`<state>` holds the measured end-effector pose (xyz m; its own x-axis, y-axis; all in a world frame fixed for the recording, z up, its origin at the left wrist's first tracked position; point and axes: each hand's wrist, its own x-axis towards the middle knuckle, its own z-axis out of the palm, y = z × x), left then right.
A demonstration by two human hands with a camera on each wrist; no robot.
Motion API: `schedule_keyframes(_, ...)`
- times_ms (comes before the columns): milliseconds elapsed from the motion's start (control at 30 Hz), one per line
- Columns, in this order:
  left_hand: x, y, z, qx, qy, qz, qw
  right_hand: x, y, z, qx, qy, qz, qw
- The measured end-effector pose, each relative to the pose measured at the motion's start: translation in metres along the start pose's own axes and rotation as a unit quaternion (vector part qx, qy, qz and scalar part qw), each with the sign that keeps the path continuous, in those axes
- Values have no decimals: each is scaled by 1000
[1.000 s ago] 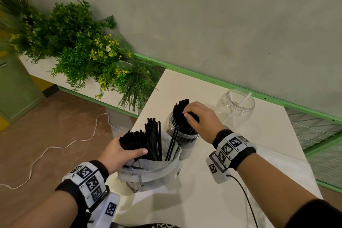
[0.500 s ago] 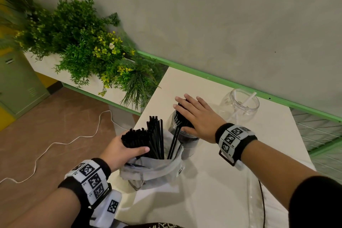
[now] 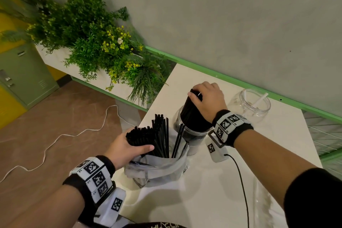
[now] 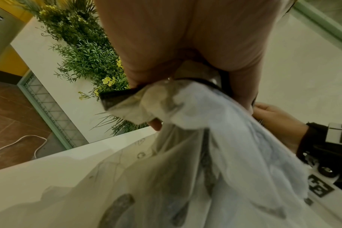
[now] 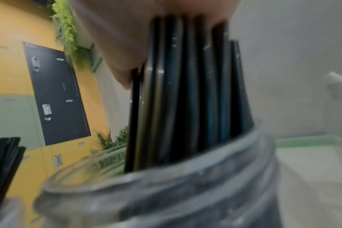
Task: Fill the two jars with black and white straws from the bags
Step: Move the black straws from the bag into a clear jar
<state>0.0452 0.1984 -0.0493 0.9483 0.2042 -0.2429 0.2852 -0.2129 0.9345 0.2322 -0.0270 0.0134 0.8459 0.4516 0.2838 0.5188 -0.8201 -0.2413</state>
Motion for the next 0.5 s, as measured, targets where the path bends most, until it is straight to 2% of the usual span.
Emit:
schedule_keyframes(67, 0, -1, -1, -5, -2, 0, 1000, 1, 5, 1, -49, -77, 20, 996)
schedule_keyframes(133, 0, 0, 0, -5, -3, -3, 1000, 0, 10, 4, 29, -140, 38, 989)
schedule_keyframes(167, 0, 1, 1, -8, -4, -4, 1000, -1, 11, 4, 87, -141, 42, 985)
schedule_keyframes(233, -1, 3, 3, -3, 2, -8, 1000, -5, 12, 1, 176, -96, 50, 978)
schedule_keyframes(300, 0, 2, 5, 5, 11, -9, 1000, -15, 15, -7, 209, -42, 42, 976)
schedule_keyframes(400, 0, 1, 5, 1, 12, -14, 1000, -43, 25, -12, 126, -6, -32, 991)
schedule_keyframes(500, 1, 0, 5, 2, 9, -15, 1000, -55, 35, -3, 11, -43, -97, 994)
